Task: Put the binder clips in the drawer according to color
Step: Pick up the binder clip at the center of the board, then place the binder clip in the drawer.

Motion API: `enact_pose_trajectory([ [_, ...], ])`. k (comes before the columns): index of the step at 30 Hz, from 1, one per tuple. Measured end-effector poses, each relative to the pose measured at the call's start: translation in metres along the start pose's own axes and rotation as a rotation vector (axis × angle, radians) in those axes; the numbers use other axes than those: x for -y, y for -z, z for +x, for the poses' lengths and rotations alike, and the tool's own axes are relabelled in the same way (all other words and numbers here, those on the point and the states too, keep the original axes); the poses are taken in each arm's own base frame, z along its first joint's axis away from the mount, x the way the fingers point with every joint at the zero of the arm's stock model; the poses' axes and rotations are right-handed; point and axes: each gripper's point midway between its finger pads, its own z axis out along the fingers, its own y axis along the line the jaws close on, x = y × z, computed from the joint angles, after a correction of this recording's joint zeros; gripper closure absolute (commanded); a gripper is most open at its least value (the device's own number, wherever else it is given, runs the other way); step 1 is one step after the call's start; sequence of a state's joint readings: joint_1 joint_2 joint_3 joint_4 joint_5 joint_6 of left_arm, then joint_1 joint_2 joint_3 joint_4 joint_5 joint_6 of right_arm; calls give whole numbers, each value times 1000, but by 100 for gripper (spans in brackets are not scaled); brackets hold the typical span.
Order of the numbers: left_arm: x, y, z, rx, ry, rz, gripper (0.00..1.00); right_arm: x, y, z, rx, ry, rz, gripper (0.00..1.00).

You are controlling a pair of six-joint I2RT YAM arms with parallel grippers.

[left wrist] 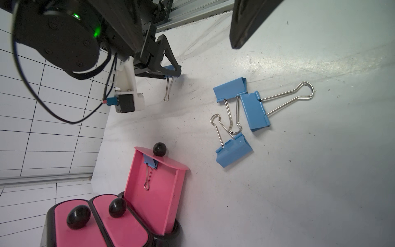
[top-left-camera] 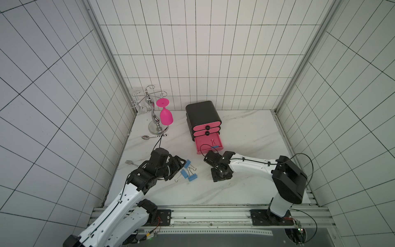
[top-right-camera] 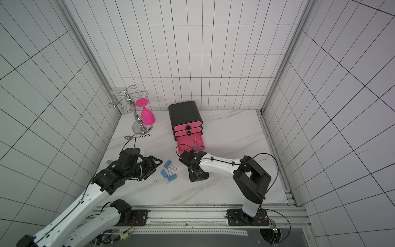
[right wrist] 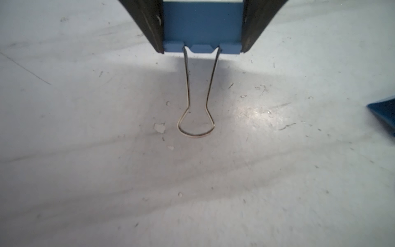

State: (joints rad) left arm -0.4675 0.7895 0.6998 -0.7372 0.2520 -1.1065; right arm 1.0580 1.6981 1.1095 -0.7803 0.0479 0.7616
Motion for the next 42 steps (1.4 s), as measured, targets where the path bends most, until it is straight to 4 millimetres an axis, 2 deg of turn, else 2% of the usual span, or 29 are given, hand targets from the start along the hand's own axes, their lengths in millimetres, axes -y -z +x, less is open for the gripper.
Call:
enact_pose_trajectory([
  [3,8,1,-8,8,0,10,32,9,16,-15,41,-33,-22,62],
  [6,16,0,-18,14,4,27,32,16,30,-39,78,-76,-43,61],
  [9,20,-3,-26,11,11,30,32,14,49,-74,131,-117,-90,61],
  [13,27,-6,-34,4,11,41,32,-2,71,-130,204,-156,-172,62],
  [16,31,-6,-37,-1,6,56,32,-16,72,-164,231,-175,-216,62],
  [19,32,-6,-38,-10,5,63,32,-27,63,-184,233,-183,-239,62],
  [24,30,-4,-44,-6,12,69,32,-34,37,-193,199,-206,-245,61],
  [34,20,2,-53,-3,33,65,32,-38,32,-215,234,-249,-283,57],
  [36,20,2,-52,-6,31,65,32,-38,32,-218,240,-252,-287,53],
  [42,19,2,-49,-22,29,63,32,-38,30,-219,251,-252,-291,30],
])
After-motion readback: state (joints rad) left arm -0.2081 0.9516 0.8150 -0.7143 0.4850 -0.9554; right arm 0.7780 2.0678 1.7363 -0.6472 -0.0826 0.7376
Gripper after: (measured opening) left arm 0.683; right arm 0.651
